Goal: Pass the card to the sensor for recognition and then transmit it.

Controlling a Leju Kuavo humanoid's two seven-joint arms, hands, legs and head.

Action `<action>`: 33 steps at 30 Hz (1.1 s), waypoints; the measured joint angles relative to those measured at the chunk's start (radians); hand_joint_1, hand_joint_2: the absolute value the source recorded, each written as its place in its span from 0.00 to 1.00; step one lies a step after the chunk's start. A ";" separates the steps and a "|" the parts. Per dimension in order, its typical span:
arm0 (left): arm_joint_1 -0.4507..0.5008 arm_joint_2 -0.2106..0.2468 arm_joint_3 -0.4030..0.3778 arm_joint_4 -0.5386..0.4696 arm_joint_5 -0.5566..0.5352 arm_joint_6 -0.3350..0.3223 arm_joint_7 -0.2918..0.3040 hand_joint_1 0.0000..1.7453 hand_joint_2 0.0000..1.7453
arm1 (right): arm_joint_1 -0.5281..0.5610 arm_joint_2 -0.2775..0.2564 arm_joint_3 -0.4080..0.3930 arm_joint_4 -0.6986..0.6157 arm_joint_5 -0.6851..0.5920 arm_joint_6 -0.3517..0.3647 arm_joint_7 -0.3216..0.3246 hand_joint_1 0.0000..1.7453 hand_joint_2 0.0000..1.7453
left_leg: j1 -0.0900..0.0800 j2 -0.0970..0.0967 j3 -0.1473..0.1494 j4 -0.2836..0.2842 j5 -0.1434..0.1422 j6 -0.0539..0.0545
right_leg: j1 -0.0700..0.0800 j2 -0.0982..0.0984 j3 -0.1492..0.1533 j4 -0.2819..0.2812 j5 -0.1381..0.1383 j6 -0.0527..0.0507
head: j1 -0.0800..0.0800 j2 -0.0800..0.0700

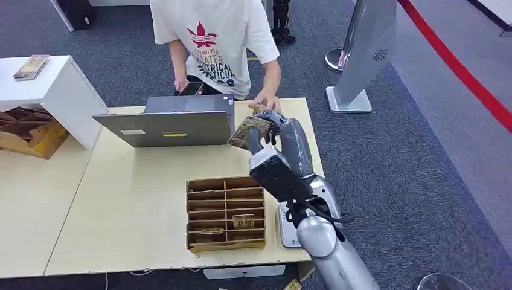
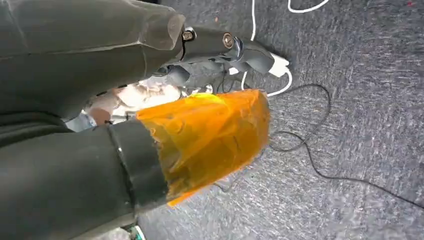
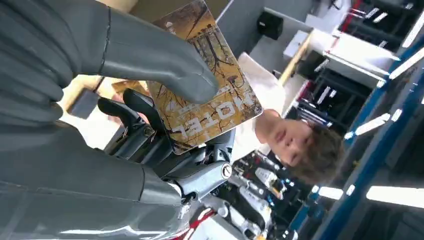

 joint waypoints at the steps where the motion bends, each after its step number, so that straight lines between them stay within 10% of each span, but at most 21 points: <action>1: -0.007 0.000 -0.014 -0.001 0.000 -0.008 -0.004 0.00 0.00 | -0.040 0.007 0.006 0.031 0.009 0.005 0.016 1.00 1.00 | 0.000 0.000 0.000 0.000 0.000 0.000 | 0.000 0.001 -0.001 0.000 0.000 0.000 | 0.000 0.000; 17: -0.077 0.005 -0.202 -0.016 0.001 -0.076 -0.033 0.00 0.00 | -0.428 0.120 0.040 0.545 0.159 0.016 0.183 1.00 1.00 | 0.000 -0.001 -0.001 0.000 0.002 -0.001 | 0.000 0.000 -0.001 0.001 0.001 0.000 | 0.000 0.000; 33: -0.087 0.005 -0.246 -0.016 0.006 -0.080 -0.032 0.00 0.00 | -0.490 0.157 0.040 0.718 0.172 0.016 0.188 1.00 1.00 | 0.000 -0.001 -0.001 0.000 0.002 -0.001 | 0.000 0.000 -0.002 0.001 0.001 0.000 | 0.000 0.000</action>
